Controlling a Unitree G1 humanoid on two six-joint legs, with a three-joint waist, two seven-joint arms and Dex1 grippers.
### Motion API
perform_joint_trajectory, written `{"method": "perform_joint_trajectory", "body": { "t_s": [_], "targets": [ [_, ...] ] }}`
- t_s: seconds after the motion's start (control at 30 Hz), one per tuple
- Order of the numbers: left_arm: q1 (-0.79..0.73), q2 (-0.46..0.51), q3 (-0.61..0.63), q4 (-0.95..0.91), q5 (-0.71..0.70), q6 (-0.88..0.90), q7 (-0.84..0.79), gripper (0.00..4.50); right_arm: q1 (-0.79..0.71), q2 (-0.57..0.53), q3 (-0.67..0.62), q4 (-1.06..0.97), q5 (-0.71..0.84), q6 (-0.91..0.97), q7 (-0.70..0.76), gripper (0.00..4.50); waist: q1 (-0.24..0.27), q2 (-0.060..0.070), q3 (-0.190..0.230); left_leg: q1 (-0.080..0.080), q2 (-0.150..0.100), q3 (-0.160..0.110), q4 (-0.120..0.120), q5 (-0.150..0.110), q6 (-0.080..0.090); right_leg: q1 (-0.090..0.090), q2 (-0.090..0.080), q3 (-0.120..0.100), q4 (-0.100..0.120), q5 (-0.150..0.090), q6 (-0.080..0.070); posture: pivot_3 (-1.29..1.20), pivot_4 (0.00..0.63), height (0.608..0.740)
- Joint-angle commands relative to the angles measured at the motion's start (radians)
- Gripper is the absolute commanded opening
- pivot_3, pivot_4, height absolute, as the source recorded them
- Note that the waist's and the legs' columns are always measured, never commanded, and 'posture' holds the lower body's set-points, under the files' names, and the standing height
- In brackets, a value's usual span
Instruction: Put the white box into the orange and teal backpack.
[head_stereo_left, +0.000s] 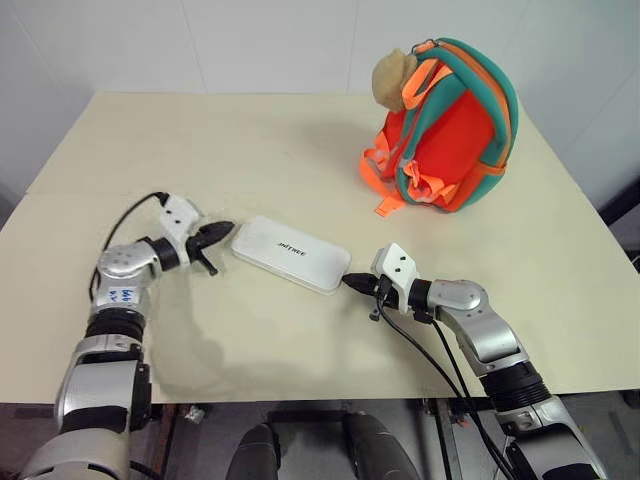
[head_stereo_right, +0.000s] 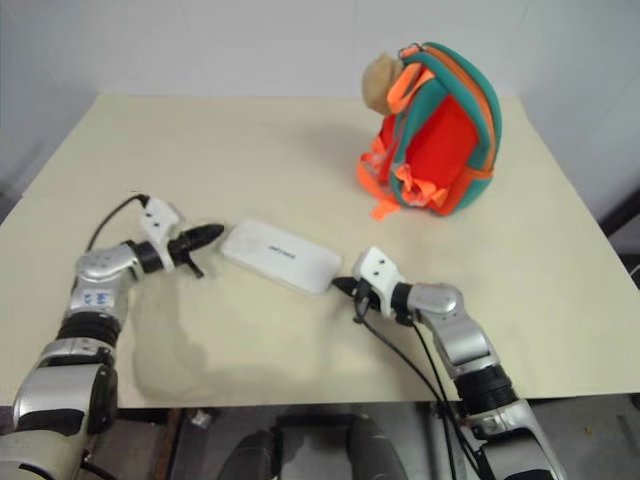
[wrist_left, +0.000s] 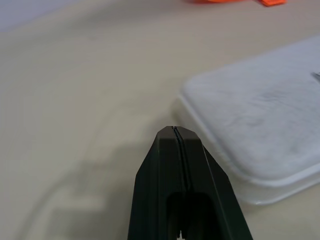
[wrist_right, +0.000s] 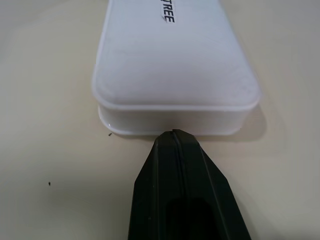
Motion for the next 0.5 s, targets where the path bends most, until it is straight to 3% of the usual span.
{"method": "perform_joint_trajectory", "body": {
  "t_s": [0.03, 0.27, 0.5],
  "targets": [
    [-0.030, -0.016, -0.001, 0.000, -0.009, -0.002, -0.024, 0.01, -0.013, -0.004, -0.016, -0.034, 0.012, 0.001, 0.004, 0.00, -0.004, 0.000, 0.000, 0.000, 0.000, 0.000, 0.000, 0.000, 0.000, 0.000, 0.000, 0.000, 0.000, 0.000, 0.000, 0.00, 0.150, 0.740],
    [0.040, -0.026, 0.006, -0.110, -0.085, 0.063, -0.185, 0.01, -0.013, -0.028, -0.036, -0.043, 0.028, 0.010, 0.023, 0.00, -0.001, 0.000, 0.000, 0.000, 0.000, 0.000, 0.000, 0.000, 0.000, 0.000, 0.000, 0.000, 0.001, 0.000, 0.000, 0.00, 0.150, 0.740],
    [0.237, -0.011, -0.014, -0.425, -0.167, 0.241, -0.298, 0.01, 0.025, -0.115, -0.088, -0.065, 0.117, 0.007, 0.172, 0.00, -0.001, 0.000, 0.000, 0.000, 0.000, 0.000, -0.001, 0.000, 0.000, 0.000, 0.000, 0.000, 0.000, -0.001, -0.001, 0.00, 0.150, 0.740]
  ]
}}
